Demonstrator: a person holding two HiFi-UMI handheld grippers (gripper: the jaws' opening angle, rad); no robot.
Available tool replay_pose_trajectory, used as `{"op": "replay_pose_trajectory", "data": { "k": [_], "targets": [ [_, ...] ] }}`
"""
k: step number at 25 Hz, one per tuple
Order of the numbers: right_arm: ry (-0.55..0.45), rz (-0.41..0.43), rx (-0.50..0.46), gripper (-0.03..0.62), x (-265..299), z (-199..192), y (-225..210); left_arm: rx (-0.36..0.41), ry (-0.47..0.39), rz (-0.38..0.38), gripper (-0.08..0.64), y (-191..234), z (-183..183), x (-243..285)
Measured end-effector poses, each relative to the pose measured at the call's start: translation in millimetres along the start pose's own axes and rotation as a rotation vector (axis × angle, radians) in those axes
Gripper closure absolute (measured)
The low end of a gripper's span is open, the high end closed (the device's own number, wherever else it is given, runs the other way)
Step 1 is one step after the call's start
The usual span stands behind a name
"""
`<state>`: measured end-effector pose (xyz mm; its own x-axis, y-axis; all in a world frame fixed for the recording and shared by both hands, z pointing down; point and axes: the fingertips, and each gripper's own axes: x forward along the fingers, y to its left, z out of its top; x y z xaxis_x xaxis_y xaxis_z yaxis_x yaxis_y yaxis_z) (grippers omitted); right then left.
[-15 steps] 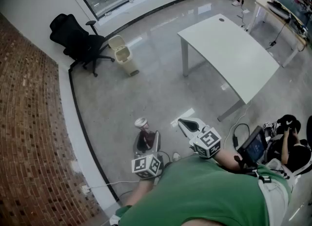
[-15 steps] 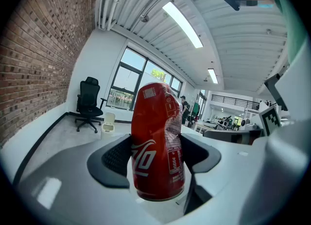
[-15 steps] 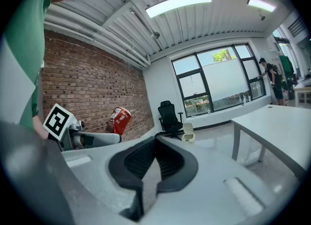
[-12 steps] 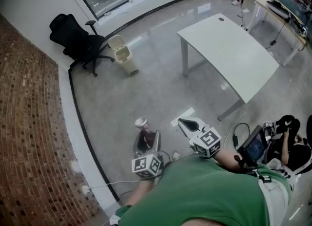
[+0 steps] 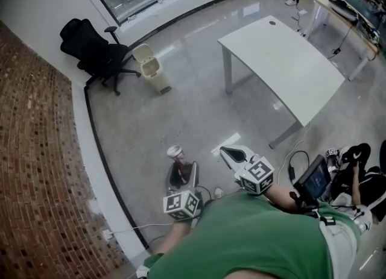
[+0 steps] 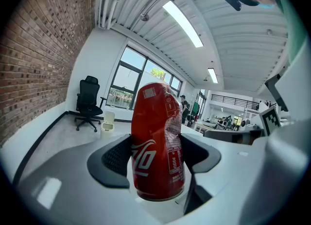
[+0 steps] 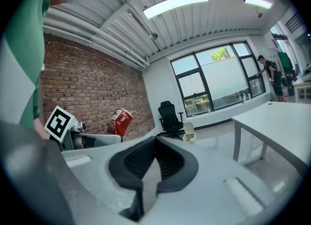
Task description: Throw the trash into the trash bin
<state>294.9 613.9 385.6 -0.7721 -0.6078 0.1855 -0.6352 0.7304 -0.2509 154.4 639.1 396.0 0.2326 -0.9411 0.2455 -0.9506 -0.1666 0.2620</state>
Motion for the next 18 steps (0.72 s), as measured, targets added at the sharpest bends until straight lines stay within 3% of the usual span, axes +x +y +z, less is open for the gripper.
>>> {"op": "replay_pose_trajectory", "data": {
  "k": [18],
  "targets": [
    [-0.001,-0.007,0.002,0.589,7.0,0.7,1.5,-0.010,0.003,-0.002,0.232,7.3,0.8,2.6]
  ]
}}
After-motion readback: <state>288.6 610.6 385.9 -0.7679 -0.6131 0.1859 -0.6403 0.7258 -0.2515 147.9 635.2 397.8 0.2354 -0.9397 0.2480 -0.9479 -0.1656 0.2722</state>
